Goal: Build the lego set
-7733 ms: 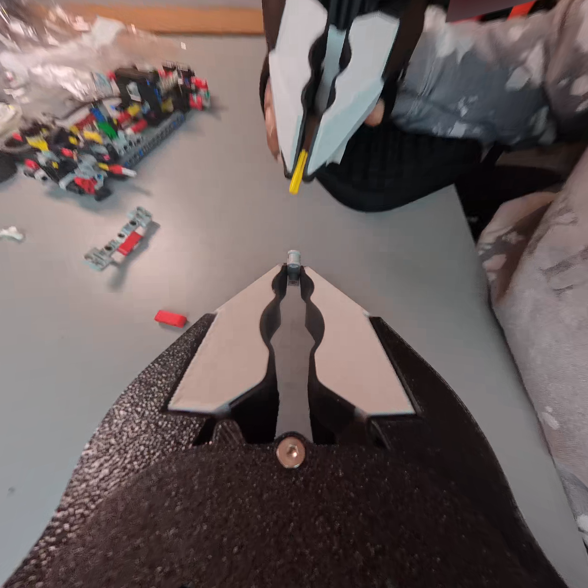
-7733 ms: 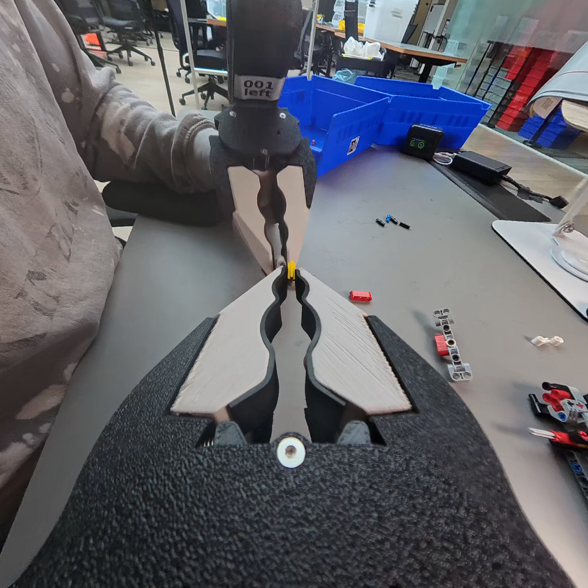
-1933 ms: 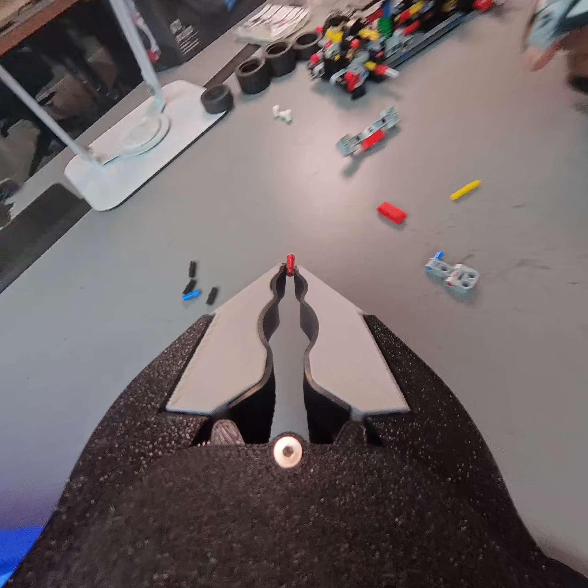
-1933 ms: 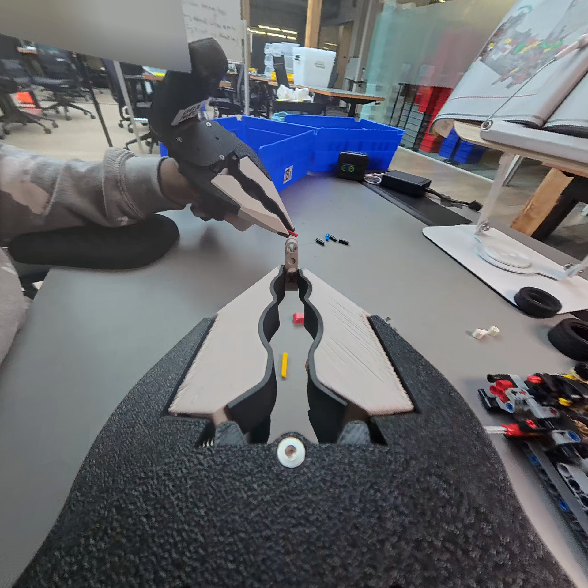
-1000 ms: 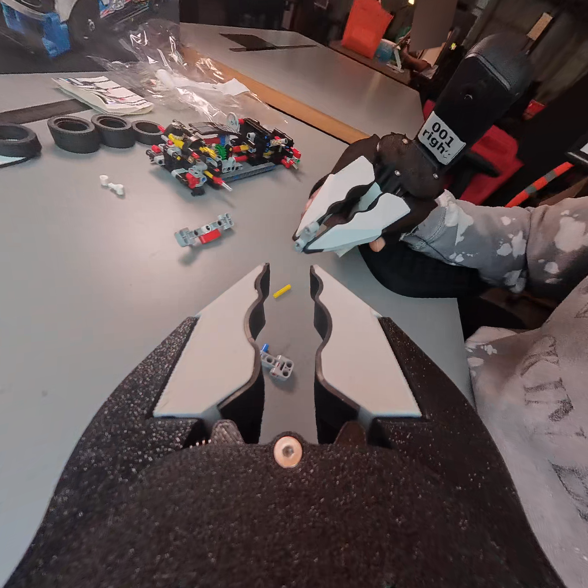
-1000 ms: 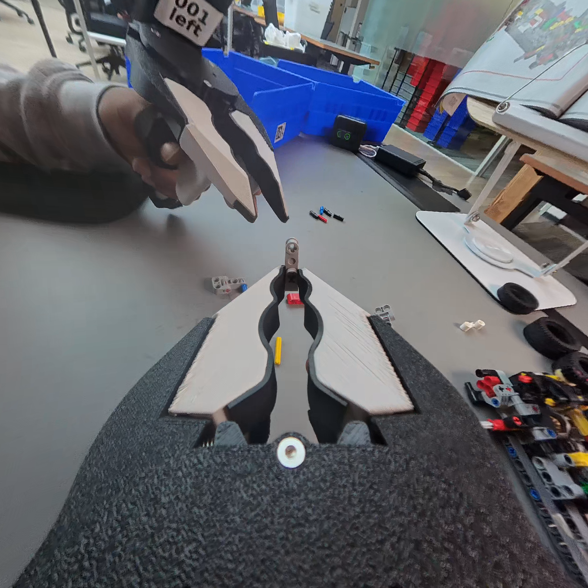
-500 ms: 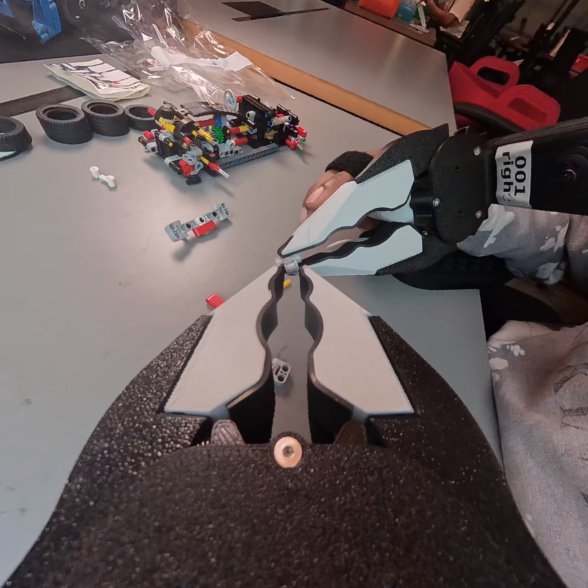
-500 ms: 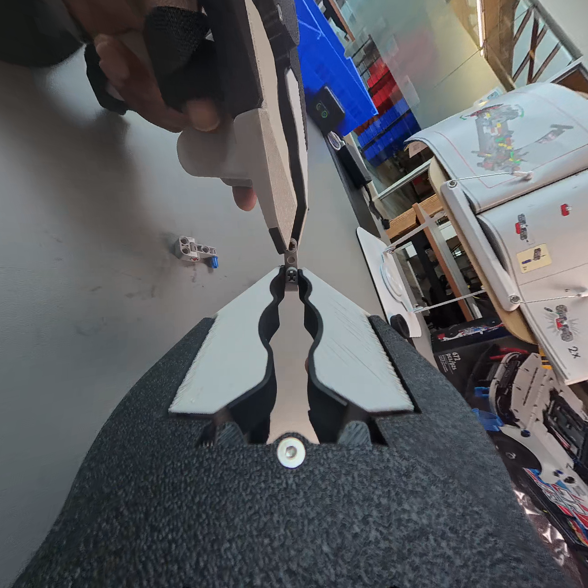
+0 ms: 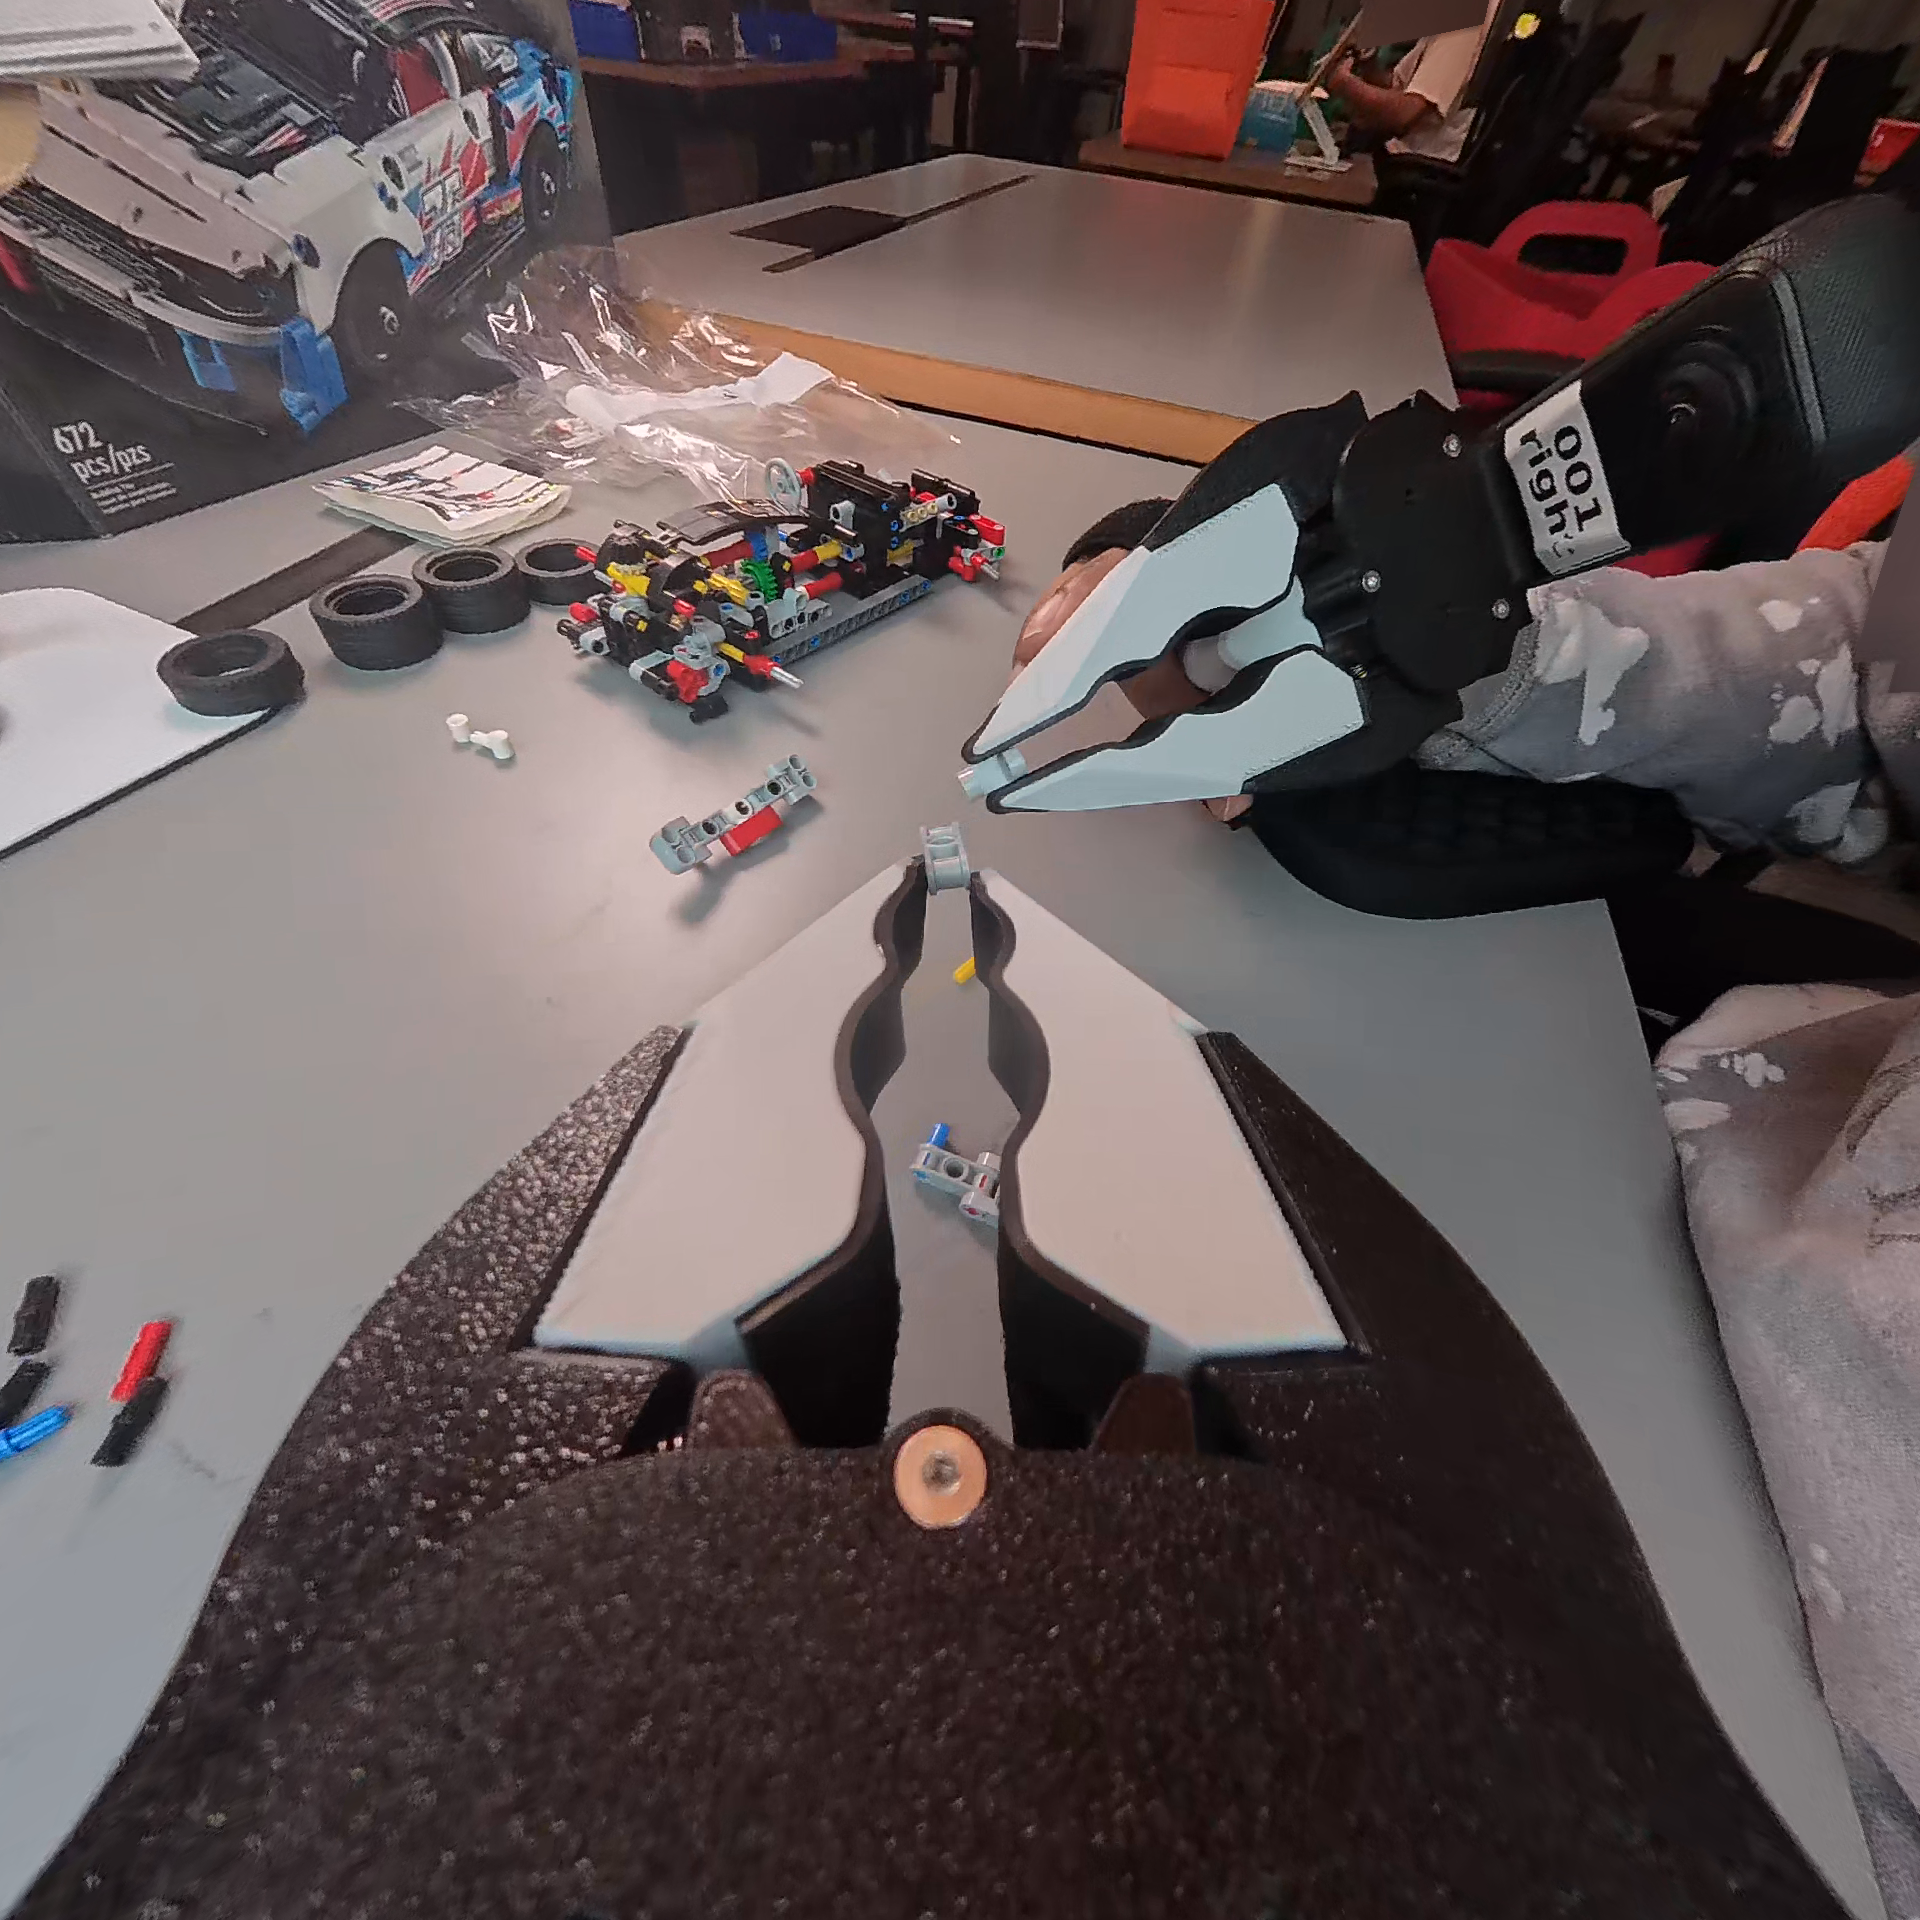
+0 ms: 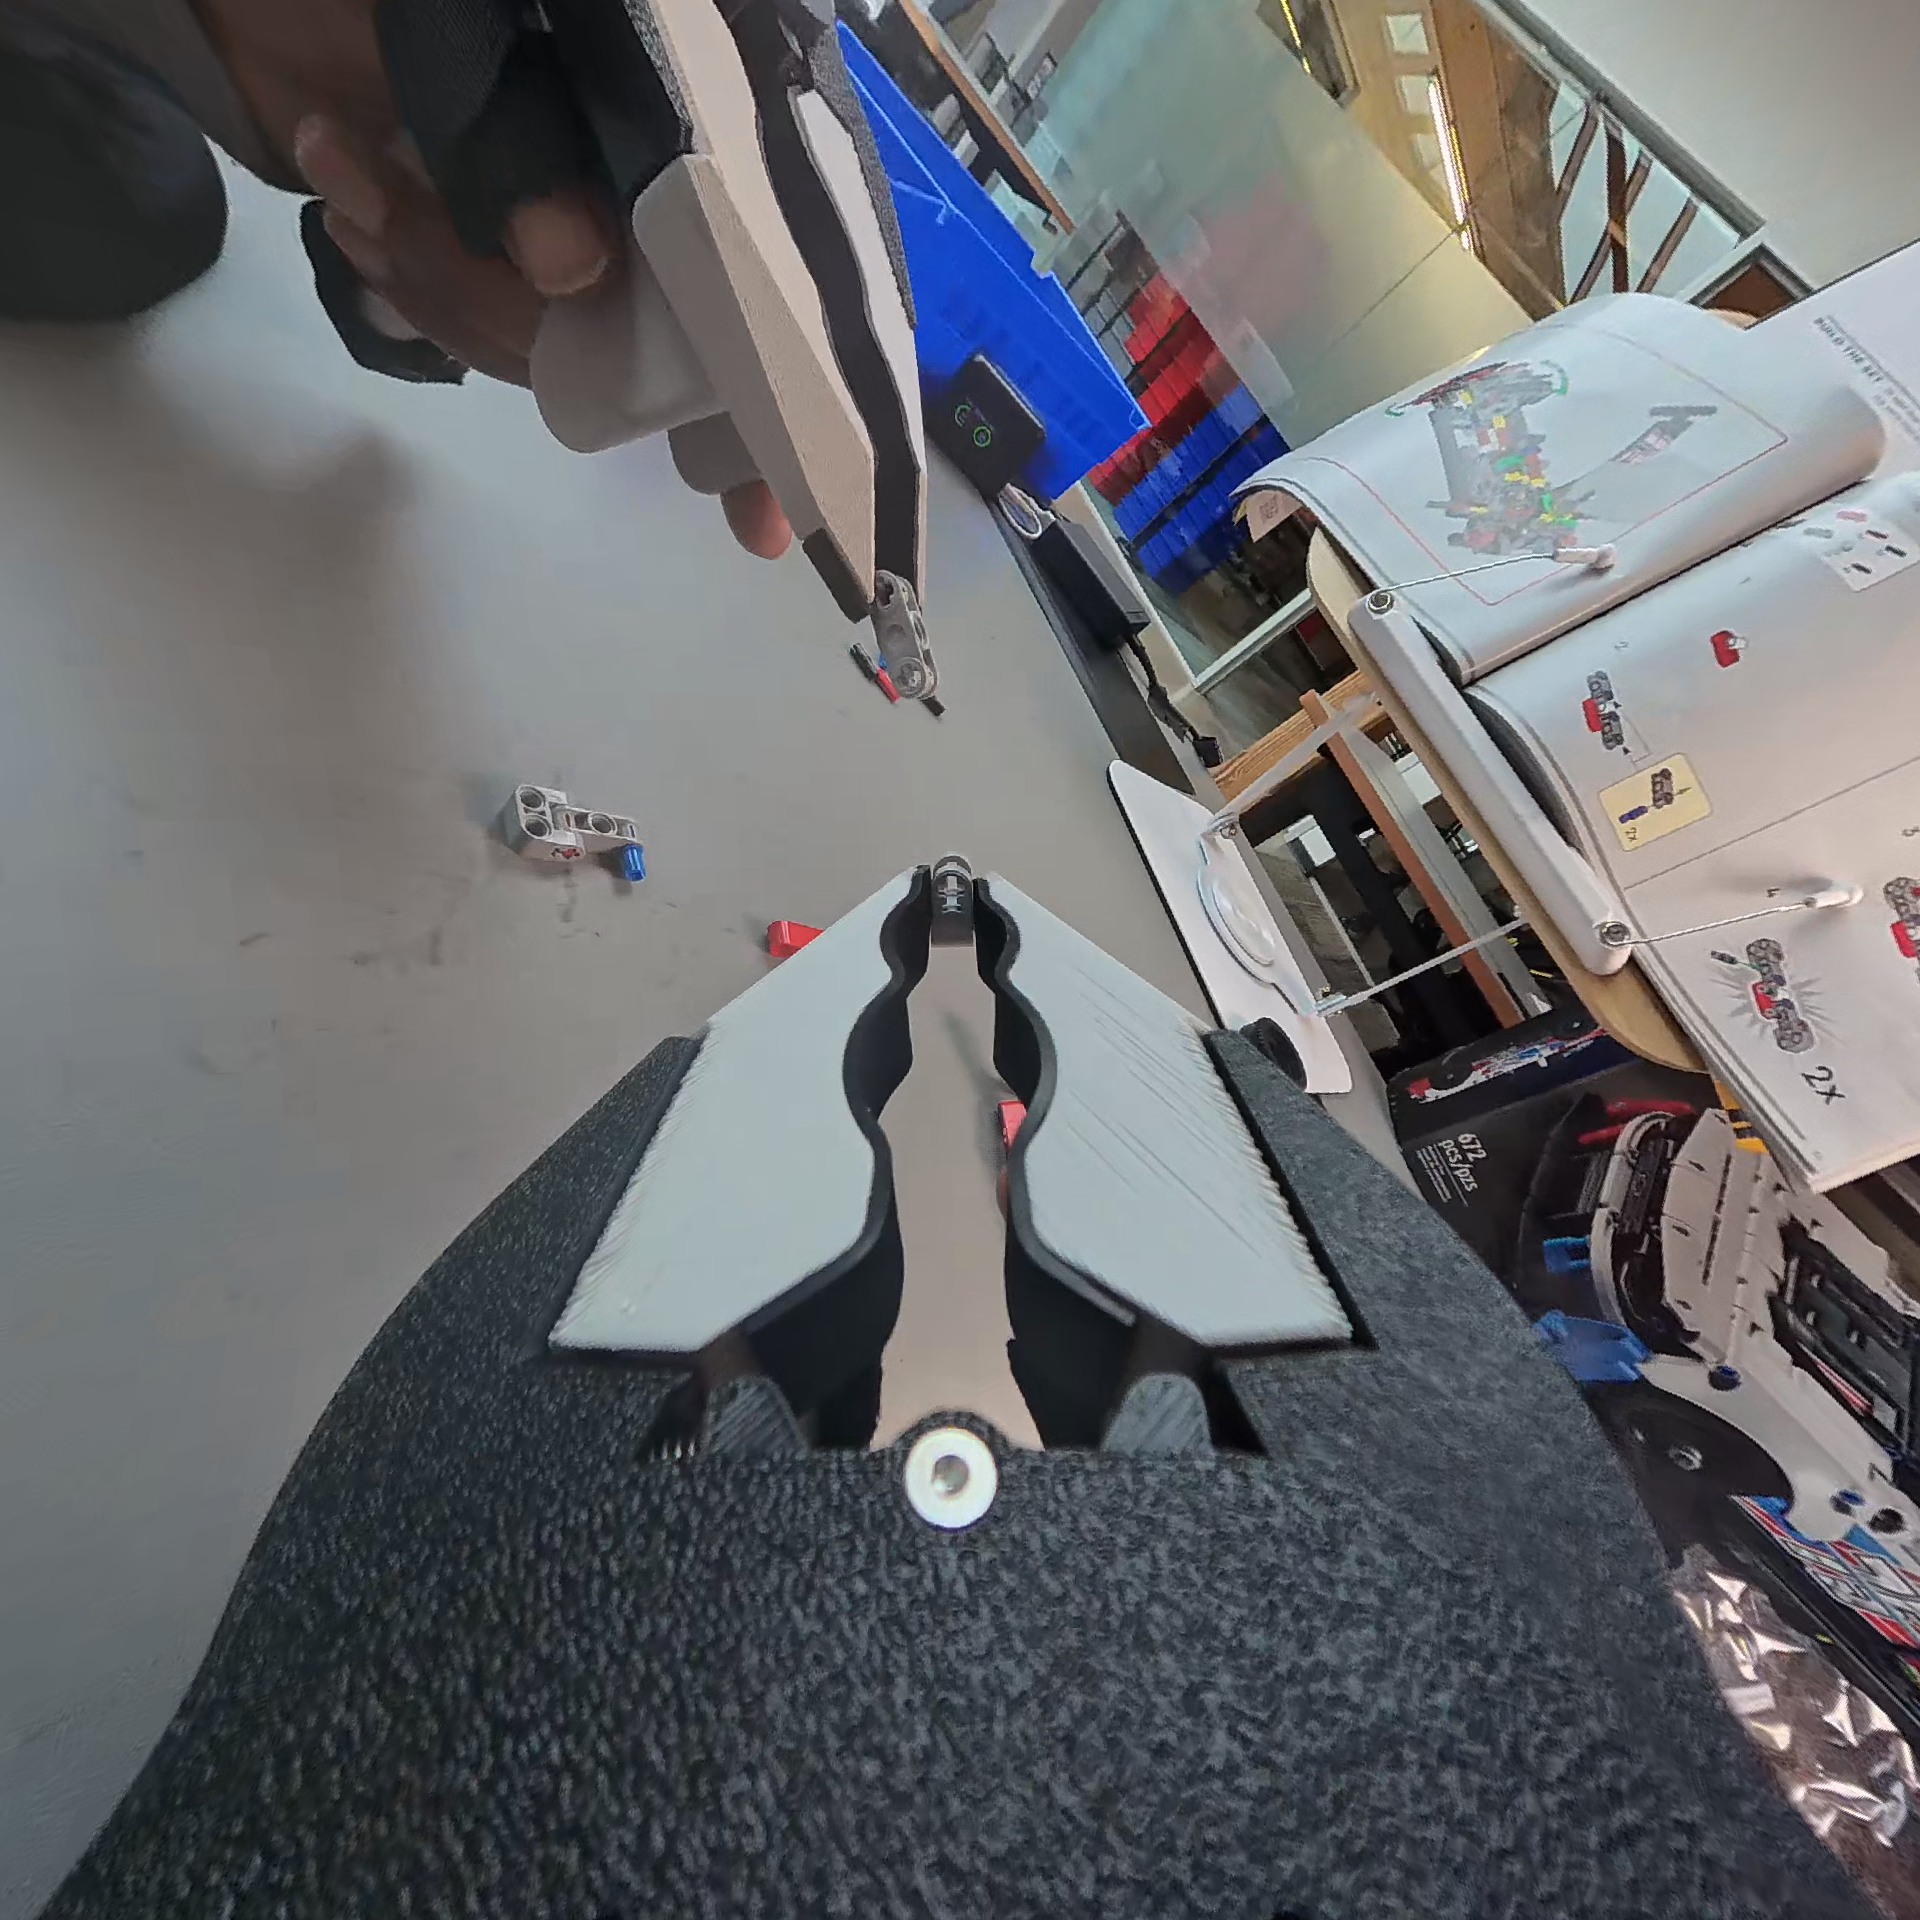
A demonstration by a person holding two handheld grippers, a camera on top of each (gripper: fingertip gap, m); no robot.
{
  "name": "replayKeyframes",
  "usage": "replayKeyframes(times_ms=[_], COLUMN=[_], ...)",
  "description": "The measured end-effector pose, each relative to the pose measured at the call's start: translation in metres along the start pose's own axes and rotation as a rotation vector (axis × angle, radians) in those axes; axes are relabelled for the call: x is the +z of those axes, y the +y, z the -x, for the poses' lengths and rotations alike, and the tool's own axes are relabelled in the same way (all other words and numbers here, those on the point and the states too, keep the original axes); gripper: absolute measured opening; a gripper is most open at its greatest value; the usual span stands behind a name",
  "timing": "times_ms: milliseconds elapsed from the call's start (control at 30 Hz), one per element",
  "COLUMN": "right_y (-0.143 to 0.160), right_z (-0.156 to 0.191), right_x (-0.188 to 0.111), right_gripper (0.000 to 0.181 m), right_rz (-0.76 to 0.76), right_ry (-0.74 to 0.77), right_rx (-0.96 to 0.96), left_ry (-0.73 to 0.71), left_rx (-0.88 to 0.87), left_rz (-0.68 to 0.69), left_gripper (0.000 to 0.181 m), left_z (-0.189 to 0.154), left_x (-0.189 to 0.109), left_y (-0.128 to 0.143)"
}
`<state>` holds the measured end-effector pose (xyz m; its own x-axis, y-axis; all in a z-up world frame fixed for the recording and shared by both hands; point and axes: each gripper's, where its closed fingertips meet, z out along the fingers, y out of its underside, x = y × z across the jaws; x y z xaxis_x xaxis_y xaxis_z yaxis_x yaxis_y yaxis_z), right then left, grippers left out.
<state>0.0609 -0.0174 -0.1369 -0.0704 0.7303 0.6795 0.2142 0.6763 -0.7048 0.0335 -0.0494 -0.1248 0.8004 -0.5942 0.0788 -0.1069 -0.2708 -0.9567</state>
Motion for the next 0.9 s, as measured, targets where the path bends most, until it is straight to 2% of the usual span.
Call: replayKeyframes(times_ms=[33,167,300,400,500,567,667,767,833,900], right_y=[0.001,-0.001,-0.018,-0.02,-0.022,-0.026,-0.029,-0.03,-0.031,-0.033], right_z=[0.0,0.0,-0.007,-0.013,-0.017,-0.018,-0.02,-0.019,-0.017,-0.015], right_x=[0.0,-0.001,-0.006,-0.009,-0.011,-0.013,-0.015,-0.016,-0.016,-0.016], right_gripper=[0.005,0.005,0.005,0.005,0.005,0.005,0.005,0.005,0.005,0.005], right_rz=[-0.001,-0.039,-0.156,-0.185,-0.207,-0.229,-0.253,-0.251,-0.251,-0.255], right_ry=[-0.005,-0.043,-0.109,-0.121,-0.128,-0.138,-0.145,-0.14,-0.135,-0.144], right_rx=[0.019,0.159,0.43,0.518,0.567,0.599,0.621,0.597,0.572,0.57], left_ry=[-0.002,0.02,0.124,0.132,-0.044,-0.238,-0.722,-1.088,-1.136,-1.136], left_rx=[-0.005,-0.075,-0.245,-0.275,-0.191,-0.177,-0.187,-0.31,-0.403,-0.447], left_rz=[-0.002,-0.042,-0.212,-0.359,-0.473,-0.516,-0.419,-0.138,0.005,0.027], left_gripper=[0.007,0.007,0.007,0.007,0.007,0.007,0.008,0.007,0.008,0.008], left_z=[0.002,0.005,0.007,0.018,0.055,0.089,0.15,0.188,0.195,0.198], left_x=[-0.001,-0.004,-0.019,-0.048,-0.1,-0.144,-0.219,-0.276,-0.285,-0.284], left_y=[0.0,-0.003,-0.029,-0.056,-0.081,-0.089,-0.065,-0.002,0.035,0.053])
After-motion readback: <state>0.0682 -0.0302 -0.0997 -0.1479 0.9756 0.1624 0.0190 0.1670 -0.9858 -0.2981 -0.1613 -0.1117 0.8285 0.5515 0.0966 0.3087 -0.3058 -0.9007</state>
